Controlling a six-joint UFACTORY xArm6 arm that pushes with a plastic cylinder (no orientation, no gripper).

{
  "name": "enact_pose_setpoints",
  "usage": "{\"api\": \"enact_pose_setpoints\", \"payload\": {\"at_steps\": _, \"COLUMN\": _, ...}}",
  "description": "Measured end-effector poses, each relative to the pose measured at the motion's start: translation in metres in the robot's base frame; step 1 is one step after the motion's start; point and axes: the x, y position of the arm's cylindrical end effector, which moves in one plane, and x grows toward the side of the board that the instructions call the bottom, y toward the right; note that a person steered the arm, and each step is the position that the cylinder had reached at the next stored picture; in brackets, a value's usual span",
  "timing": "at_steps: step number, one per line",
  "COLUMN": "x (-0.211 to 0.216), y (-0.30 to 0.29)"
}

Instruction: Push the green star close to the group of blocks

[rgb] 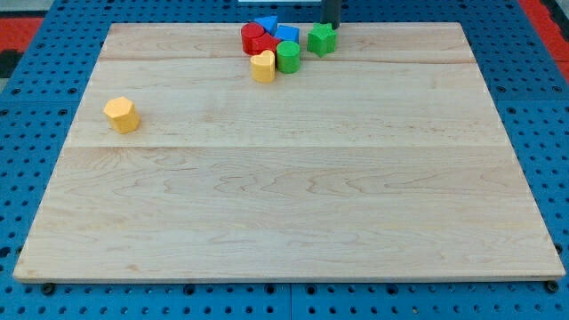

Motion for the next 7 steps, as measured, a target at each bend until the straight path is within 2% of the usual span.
{"api": "enact_pose_setpoints", "payload": {"at_steps": 2, "x": 0.001, "y": 0.009}}
{"api": "enact_pose_setpoints", "payload": {"at_steps": 4, "x": 0.031, "y": 0.029}}
{"api": "enact_pose_setpoints", "payload": {"at_steps": 5, "x": 0.032, "y": -0.01}}
{"api": "enact_pose_setpoints", "payload": {"at_steps": 7, "x": 0.032, "y": -0.012}}
